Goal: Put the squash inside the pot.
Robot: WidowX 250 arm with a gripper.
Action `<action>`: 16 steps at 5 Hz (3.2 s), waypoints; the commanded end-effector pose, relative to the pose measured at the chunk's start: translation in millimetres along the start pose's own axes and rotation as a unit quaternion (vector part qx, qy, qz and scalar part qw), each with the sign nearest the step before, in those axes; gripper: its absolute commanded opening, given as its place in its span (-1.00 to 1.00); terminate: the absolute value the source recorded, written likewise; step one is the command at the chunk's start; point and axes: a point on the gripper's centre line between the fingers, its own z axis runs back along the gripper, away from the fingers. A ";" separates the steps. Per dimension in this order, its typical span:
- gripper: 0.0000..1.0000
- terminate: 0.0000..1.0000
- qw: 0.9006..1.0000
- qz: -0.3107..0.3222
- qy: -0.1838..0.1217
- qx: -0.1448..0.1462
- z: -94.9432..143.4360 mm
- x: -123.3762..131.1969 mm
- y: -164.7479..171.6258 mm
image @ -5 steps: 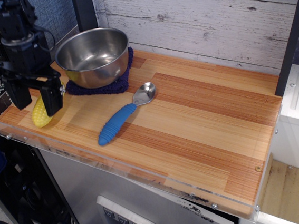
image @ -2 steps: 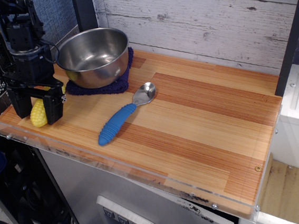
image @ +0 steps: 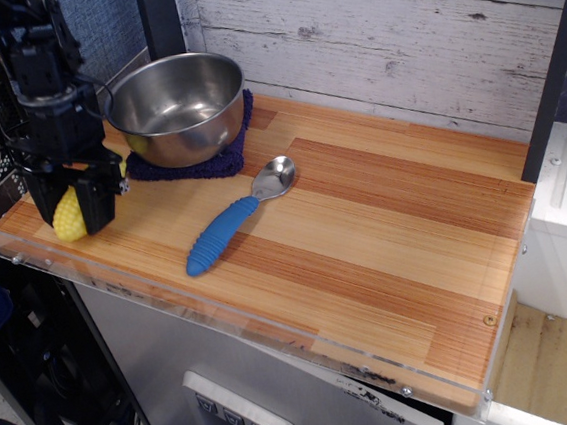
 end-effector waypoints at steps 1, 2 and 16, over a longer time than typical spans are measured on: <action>-1.00 -1.00 0.993 0.026 -0.110 0.029 105.4 -31.9 -1.3; -1.00 -1.00 0.994 0.047 -0.096 0.016 125.8 -26.4 -1.0; 1.00 -1.00 0.977 -0.010 -0.211 -0.032 212.0 33.1 -100.0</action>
